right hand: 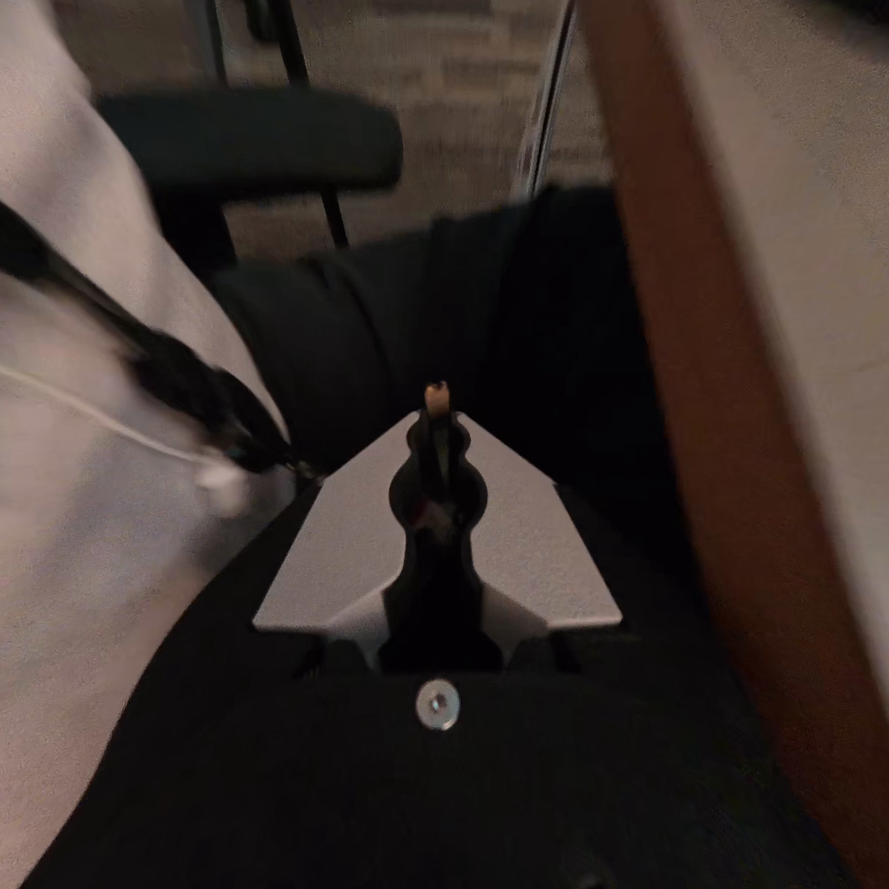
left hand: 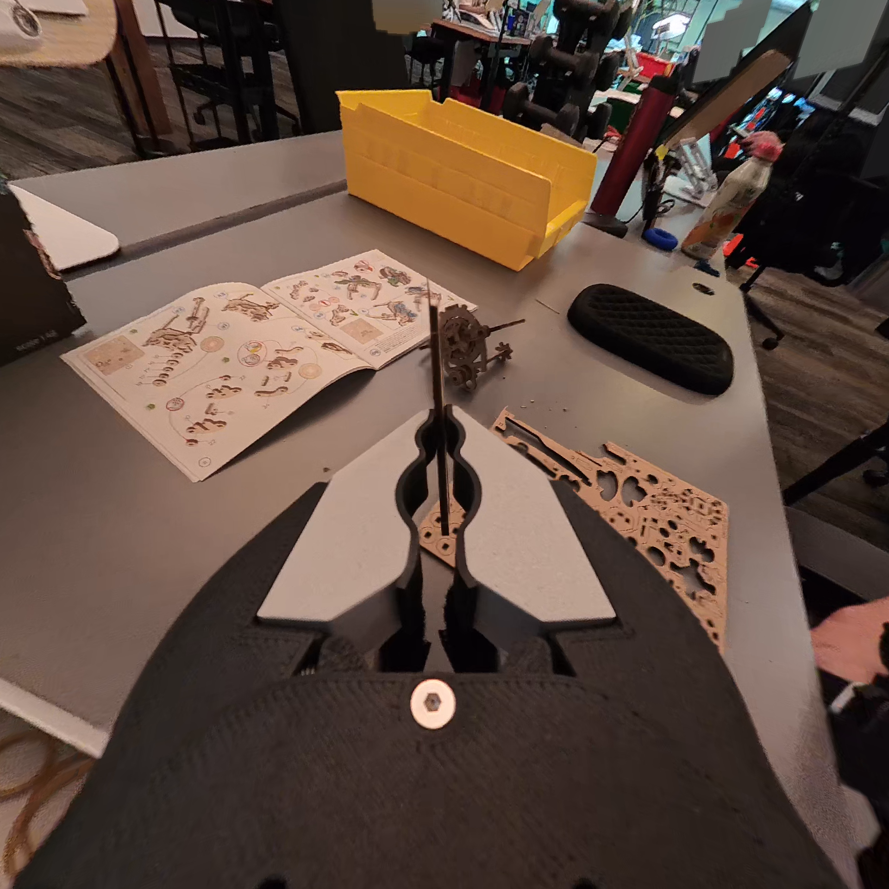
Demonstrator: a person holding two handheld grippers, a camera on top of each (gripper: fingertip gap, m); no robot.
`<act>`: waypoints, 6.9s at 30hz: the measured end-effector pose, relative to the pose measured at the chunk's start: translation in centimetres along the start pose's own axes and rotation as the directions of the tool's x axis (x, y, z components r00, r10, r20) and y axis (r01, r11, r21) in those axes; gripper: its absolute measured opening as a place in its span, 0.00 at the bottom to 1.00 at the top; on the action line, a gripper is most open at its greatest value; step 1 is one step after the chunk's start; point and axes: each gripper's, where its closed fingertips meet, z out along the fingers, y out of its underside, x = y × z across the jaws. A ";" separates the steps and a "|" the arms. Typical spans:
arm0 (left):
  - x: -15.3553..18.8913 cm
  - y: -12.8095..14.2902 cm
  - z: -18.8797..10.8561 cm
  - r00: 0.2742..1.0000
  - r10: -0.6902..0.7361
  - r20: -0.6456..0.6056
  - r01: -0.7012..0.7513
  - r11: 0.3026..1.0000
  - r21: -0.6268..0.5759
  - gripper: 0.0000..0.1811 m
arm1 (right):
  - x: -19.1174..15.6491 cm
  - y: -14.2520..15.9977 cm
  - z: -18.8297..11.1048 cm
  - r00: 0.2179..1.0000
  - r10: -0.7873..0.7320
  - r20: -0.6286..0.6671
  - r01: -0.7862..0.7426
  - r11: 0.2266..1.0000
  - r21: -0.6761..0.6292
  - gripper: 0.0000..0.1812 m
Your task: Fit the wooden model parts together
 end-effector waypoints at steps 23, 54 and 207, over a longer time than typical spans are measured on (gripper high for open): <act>0.4 2.2 0.1 0.823 -0.532 -0.197 0.510 0.846 -0.154 0.00 | 25.4 -14.4 -22.7 0.900 -0.066 -0.431 0.262 0.873 0.412 0.03; -1.9 6.5 0.8 0.730 -0.682 -0.053 0.642 0.710 -0.290 0.00 | 29.8 -10.1 -16.9 0.923 -0.032 -0.383 0.174 0.923 0.344 0.03; -2.2 8.9 0.2 0.635 -0.772 -0.003 0.698 0.576 -0.426 0.00 | 29.4 -9.9 -12.9 0.998 -0.007 -0.067 0.036 0.894 0.446 0.01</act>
